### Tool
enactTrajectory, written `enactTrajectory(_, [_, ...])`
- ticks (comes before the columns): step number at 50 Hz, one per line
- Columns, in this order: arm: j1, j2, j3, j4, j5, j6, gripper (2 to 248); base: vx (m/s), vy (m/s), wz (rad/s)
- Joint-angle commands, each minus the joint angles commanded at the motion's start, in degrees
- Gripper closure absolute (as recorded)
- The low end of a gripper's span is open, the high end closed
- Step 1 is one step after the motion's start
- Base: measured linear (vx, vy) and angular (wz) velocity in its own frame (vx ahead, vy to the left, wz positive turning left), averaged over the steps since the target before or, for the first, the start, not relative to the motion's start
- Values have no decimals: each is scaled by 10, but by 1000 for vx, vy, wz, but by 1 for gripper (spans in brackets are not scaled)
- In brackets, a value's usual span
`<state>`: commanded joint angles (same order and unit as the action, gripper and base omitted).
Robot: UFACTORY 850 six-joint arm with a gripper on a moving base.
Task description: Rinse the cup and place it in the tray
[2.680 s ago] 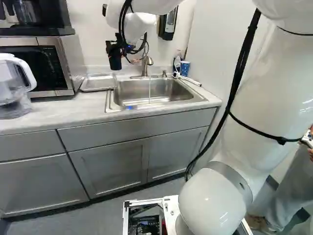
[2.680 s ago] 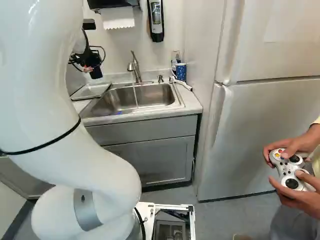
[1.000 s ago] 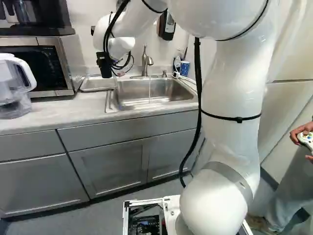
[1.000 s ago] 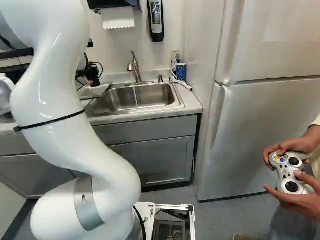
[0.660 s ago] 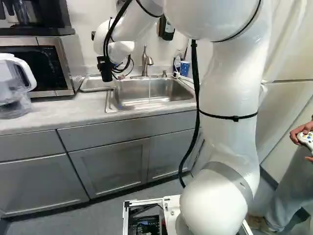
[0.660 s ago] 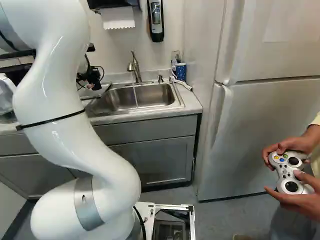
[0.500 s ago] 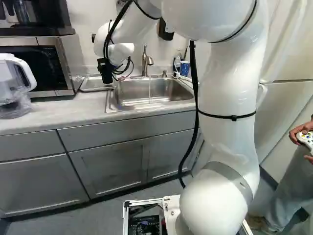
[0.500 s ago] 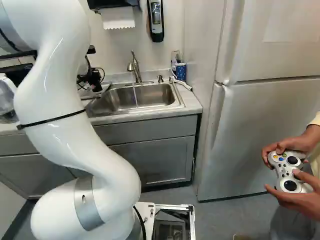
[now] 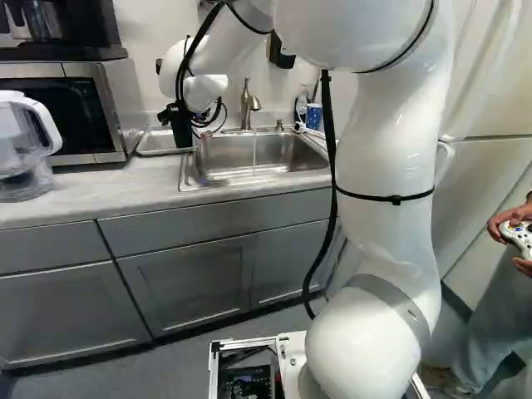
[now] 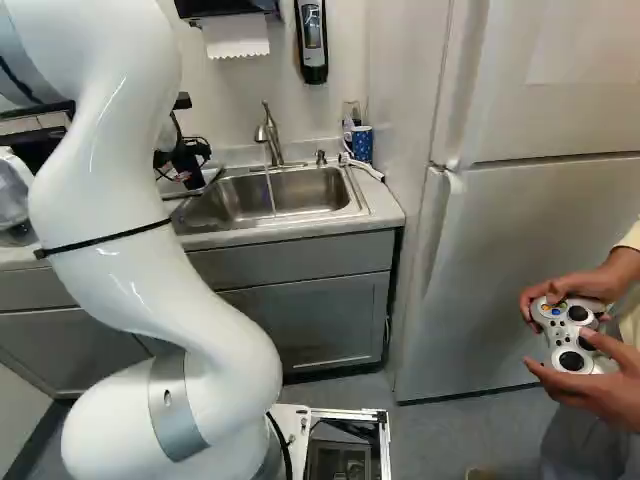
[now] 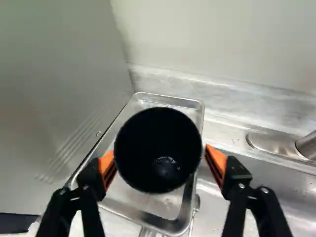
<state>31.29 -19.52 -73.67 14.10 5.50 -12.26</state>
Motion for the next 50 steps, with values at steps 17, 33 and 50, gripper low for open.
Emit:
enactTrajectory(17, [0, 2, -1, 0, 0, 0, 3, 0, 0, 0])
enactTrajectory(33, [0, 14, -5, 0, 0, 0, 3, 0, 0, 0])
enactTrajectory(50, [0, 28, -11, 0, 0, 0, 3, 0, 0, 0])
